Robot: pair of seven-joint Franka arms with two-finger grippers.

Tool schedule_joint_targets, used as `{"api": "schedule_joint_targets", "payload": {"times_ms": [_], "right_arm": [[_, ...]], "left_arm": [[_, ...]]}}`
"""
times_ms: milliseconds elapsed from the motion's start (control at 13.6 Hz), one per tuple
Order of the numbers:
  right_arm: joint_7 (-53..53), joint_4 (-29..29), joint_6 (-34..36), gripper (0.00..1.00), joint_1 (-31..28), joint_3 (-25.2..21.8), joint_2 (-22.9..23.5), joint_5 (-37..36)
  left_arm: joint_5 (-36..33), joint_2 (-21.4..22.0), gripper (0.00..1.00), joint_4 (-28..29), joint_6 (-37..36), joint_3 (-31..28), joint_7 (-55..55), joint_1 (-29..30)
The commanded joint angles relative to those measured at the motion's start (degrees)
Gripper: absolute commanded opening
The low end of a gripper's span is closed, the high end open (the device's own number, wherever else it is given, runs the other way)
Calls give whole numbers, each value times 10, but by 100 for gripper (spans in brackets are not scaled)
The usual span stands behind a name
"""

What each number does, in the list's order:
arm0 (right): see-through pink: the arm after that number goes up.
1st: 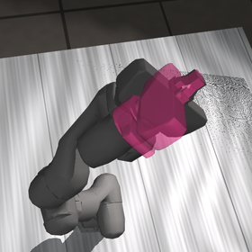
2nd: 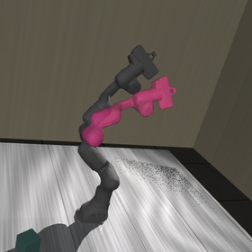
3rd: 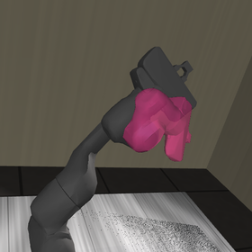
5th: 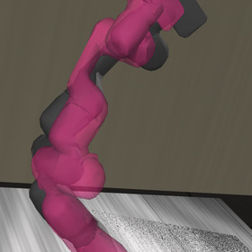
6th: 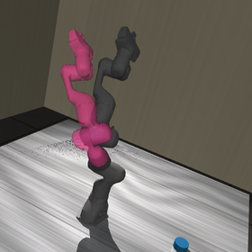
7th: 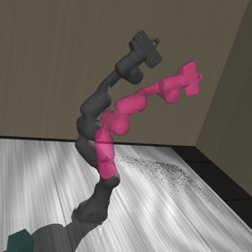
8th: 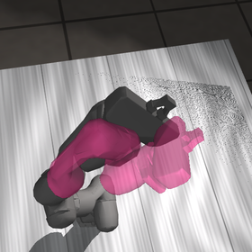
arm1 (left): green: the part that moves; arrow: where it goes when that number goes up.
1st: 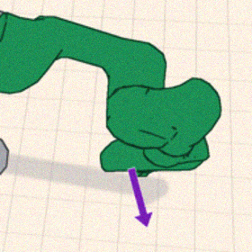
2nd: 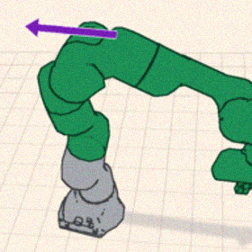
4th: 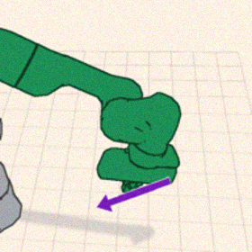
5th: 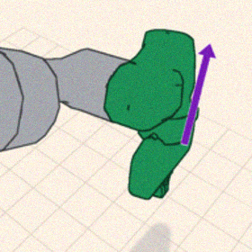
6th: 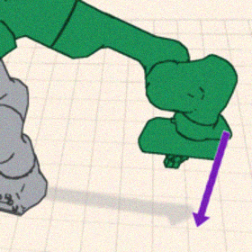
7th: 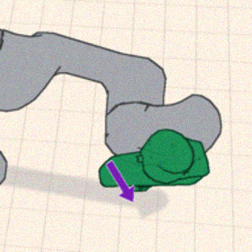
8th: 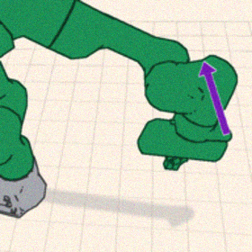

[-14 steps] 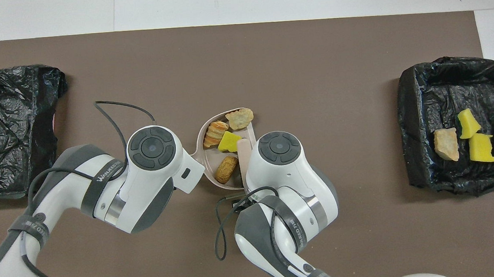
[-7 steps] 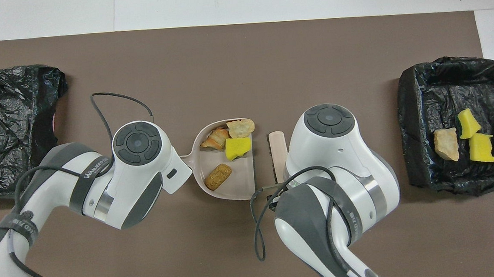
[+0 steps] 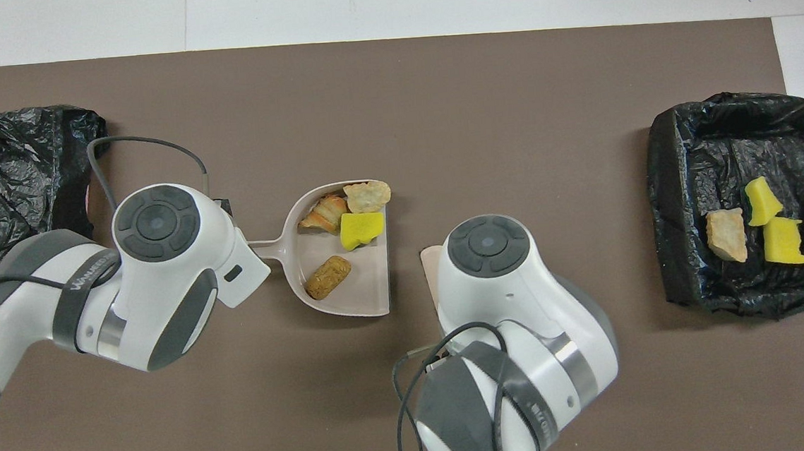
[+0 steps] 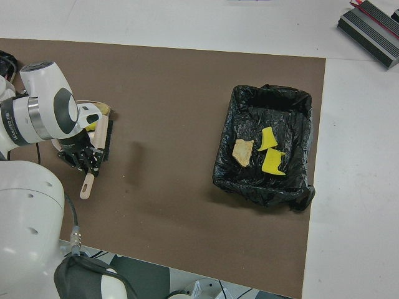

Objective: Sweep and dump trash in bin
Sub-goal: 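Carry the dustpan to the far bin with the left gripper while the right withdraws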

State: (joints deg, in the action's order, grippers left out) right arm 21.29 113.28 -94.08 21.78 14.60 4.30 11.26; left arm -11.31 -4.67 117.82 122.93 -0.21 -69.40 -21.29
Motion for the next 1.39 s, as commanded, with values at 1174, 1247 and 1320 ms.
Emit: {"api": "schedule_joint_targets", "payload": {"times_ms": [1174,1247,1320], "right_arm": [[187,-24,-122,100,97,0,88,35],[185,-41,-100,100,90,-1,85,32],[184,-56,-77,100,84,-3,81,32]], "left_arm": [[91,-31,0,-225,-140,-1,-371,407],[87,-52,0,-259,-156,-1,-394,424],[86,-73,0,-301,-171,-1,-429,438]]}}
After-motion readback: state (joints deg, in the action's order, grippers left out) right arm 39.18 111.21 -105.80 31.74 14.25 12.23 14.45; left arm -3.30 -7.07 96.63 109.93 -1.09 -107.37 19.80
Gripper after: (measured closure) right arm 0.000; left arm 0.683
